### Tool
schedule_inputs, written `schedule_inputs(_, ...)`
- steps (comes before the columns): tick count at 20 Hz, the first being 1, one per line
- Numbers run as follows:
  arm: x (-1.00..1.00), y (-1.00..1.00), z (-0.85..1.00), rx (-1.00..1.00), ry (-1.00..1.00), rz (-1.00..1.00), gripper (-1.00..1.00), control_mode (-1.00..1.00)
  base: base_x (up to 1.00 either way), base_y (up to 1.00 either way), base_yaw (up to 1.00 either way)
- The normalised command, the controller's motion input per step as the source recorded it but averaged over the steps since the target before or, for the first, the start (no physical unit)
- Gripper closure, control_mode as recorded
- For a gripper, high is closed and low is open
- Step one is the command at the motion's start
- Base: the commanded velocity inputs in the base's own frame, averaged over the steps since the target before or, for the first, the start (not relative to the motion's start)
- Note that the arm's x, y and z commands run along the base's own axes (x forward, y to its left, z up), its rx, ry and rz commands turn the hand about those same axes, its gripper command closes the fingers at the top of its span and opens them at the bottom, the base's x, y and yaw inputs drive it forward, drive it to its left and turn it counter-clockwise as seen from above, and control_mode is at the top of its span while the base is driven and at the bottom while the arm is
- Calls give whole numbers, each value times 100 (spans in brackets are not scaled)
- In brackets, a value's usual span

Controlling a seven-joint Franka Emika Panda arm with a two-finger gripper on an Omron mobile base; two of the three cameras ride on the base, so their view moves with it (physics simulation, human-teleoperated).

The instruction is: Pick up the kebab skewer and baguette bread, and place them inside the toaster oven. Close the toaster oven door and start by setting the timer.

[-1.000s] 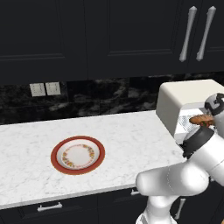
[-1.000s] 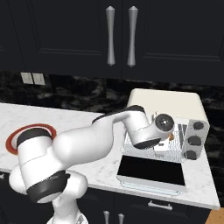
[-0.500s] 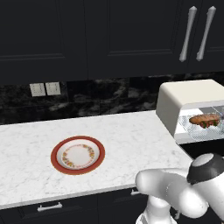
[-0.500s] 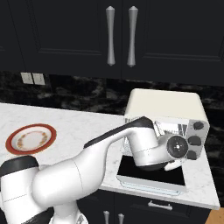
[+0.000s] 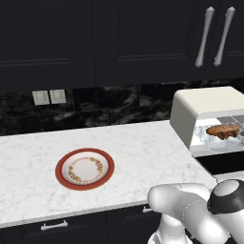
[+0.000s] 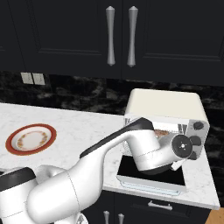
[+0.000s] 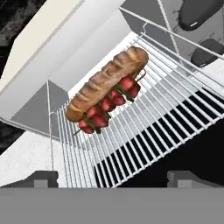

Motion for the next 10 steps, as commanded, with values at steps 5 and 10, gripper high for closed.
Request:
schedule_inputs(5, -10, 16, -7, -32, -7, 54, -100, -100, 0, 0, 0)
schedule_inputs(10, 14, 24, -24, -38, -1, 31, -100, -100, 0, 0, 0)
